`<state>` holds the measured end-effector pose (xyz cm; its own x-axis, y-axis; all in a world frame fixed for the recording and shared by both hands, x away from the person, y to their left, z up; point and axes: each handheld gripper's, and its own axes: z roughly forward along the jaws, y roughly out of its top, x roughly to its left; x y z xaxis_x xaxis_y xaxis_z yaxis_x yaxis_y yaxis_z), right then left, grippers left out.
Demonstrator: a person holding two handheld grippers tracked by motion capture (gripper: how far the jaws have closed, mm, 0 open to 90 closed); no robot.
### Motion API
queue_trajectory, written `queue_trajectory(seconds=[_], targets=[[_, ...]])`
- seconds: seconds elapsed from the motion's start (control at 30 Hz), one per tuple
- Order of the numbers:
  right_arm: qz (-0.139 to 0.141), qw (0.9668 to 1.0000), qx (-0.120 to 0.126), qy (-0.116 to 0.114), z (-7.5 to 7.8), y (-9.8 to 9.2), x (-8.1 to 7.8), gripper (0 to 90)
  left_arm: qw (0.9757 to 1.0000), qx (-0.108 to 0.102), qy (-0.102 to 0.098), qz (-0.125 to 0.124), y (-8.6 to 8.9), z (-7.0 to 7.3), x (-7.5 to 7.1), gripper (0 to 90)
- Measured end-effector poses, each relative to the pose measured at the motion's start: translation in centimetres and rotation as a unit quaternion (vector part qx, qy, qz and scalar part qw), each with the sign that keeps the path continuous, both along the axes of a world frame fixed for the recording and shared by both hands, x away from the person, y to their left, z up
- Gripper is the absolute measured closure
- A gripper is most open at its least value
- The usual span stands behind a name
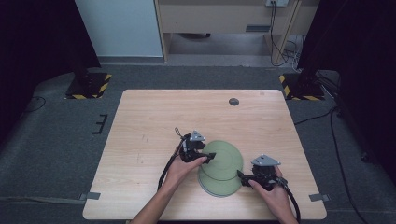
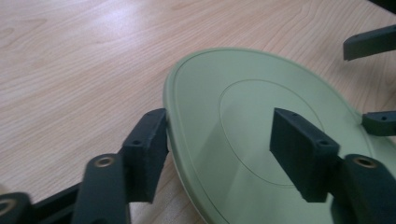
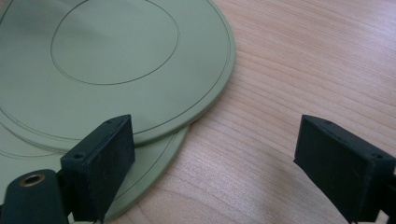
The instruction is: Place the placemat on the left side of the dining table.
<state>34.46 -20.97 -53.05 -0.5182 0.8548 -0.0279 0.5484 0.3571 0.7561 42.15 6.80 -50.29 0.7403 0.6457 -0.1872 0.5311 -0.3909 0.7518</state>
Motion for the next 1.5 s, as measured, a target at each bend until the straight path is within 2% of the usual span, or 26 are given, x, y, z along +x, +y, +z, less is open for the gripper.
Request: queue_trajectory(seconds=[0.2,0.23,0.3,0.37,0.47,0.6,0.63,0.7,0.8,0.87,1.0,1.2,1.5], targets=[[-0.002,1.0000,0.001,0.001,-0.02,-0.01,0.06,11.3,1.0000,-0.002,0.000,0.004,0.24,0.13,-0.01,49.5],[-0.003,1.0000,0.001,0.002,-0.02,0.00,0.05,11.2,0.9999,-0.013,0.001,0.006,0.46,0.34,-0.02,51.8],[-0.003,1.0000,0.000,0.001,-0.01,0.02,0.03,11.1,0.9997,-0.022,0.001,0.008,0.58,0.53,-0.08,56.2],[-0.004,1.0000,-0.001,0.001,-0.01,0.02,0.04,10.6,0.9996,-0.027,-0.003,0.012,0.64,0.69,-0.16,61.5],[-0.005,1.0000,-0.001,0.001,-0.02,0.04,0.09,9.7,0.9994,-0.030,-0.008,0.012,0.53,0.76,-0.28,63.9],[-0.006,1.0000,-0.002,0.001,-0.02,0.05,0.09,9.4,0.9993,-0.036,-0.005,0.009,0.67,0.84,-0.30,68.8],[-0.007,1.0000,-0.001,0.002,-0.02,0.06,0.09,9.1,0.9990,-0.044,0.002,0.003,0.80,0.89,-0.28,70.7],[-0.008,1.0000,-0.001,0.003,-0.02,0.05,0.11,8.8,0.9990,-0.044,0.007,-0.002,0.78,0.86,-0.31,73.5],[-0.008,1.0000,-0.001,0.003,-0.02,0.05,0.11,8.8,0.9990,-0.038,0.017,-0.014,0.48,0.61,-0.33,76.3],[-0.007,1.0000,-0.002,0.001,-0.03,0.06,0.12,8.7,0.9996,-0.023,0.008,-0.012,0.05,0.57,-0.48,76.3],[-0.007,1.0000,-0.003,0.000,-0.02,0.07,0.11,8.8,0.9992,-0.038,0.011,-0.009,0.27,0.90,-0.43,77.6],[-0.008,1.0000,-0.003,-0.001,-0.04,0.11,0.12,8.7,0.9996,-0.027,0.011,-0.003,0.24,0.48,-0.39,79.8],[-0.020,0.9998,0.006,0.007,-0.05,-0.21,0.42,8.2,0.9992,-0.040,0.001,0.003,0.34,1.03,-0.61,82.9]])
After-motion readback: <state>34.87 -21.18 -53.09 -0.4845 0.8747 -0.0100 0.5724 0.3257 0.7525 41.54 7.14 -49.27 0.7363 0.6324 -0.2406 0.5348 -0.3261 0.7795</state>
